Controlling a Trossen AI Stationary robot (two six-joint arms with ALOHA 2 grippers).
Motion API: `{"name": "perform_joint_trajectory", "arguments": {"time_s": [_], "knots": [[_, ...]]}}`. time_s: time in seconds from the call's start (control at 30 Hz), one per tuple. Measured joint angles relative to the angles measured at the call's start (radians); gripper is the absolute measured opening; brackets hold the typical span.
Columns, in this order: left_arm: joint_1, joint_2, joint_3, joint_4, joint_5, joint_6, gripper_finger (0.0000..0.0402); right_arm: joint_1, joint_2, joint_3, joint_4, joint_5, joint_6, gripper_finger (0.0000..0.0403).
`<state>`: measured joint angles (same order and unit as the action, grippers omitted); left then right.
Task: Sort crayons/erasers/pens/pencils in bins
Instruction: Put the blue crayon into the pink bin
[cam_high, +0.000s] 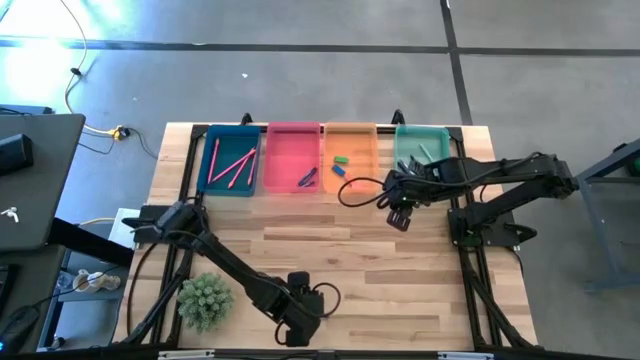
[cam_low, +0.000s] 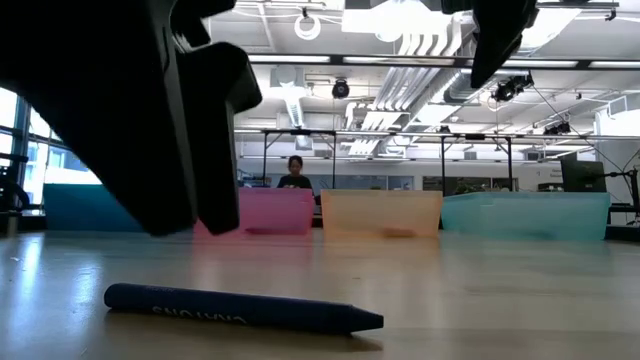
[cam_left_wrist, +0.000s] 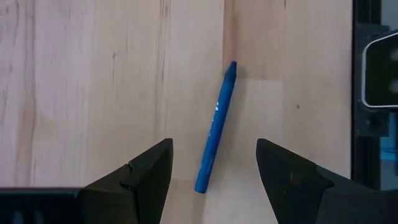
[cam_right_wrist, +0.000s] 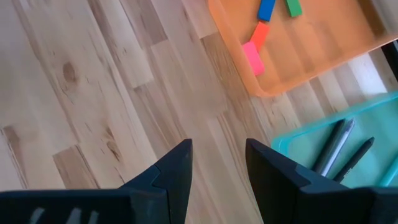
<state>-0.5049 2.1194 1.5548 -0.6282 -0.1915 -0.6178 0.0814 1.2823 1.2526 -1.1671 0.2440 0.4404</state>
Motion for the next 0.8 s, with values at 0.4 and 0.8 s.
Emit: {"name": "perform_joint_trajectory", "arguments": {"time_s": [0.4,0.8], "knots": [[-0.001,0.062,0.000,0.003,-0.003,-0.008,0.0194,0.000,0.000,-0.012,0.005,0.000,-0.002,0.0140],[-0.022,0.085,0.004,0.006,-0.038,-0.008,0.0090,-0.003,0.000,-0.012,0.005,0.001,-0.022,0.0140]]}}
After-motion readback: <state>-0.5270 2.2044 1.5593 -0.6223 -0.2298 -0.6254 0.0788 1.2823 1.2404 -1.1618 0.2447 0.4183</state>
